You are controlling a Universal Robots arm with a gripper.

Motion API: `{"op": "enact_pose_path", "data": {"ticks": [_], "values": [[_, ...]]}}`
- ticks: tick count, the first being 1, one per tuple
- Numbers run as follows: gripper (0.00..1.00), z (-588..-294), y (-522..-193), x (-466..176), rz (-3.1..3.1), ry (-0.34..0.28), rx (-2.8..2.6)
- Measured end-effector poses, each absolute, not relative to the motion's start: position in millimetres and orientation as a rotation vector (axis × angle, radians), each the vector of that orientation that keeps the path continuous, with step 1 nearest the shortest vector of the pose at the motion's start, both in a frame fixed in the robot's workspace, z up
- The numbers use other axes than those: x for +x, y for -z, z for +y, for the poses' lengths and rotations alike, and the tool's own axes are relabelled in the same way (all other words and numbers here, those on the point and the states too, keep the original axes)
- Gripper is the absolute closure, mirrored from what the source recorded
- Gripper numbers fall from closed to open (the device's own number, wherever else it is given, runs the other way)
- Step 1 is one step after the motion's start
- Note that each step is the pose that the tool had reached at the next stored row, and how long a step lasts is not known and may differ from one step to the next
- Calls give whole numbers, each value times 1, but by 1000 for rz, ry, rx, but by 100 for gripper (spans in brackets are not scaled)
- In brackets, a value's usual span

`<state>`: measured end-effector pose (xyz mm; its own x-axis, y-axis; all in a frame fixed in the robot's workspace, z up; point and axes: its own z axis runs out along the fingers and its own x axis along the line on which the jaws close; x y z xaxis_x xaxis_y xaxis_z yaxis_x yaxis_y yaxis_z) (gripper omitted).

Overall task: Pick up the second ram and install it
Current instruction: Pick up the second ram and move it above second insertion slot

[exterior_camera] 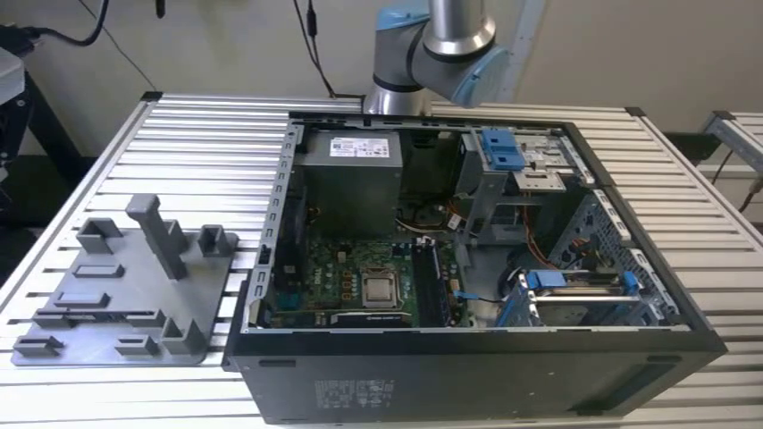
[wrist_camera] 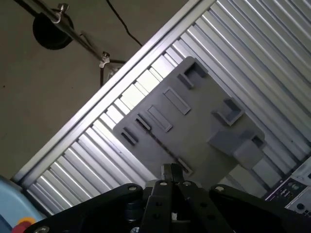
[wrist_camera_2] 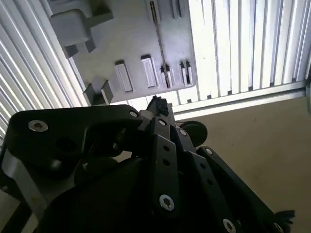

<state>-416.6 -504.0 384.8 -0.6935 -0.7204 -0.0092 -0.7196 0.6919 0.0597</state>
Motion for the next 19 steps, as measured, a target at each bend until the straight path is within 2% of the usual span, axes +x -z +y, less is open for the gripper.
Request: {"op": "enact_pose_path", "data": {"ticks": [19], "values": [[89, -504, -384, -417, -2614, 81, 1695]]}}
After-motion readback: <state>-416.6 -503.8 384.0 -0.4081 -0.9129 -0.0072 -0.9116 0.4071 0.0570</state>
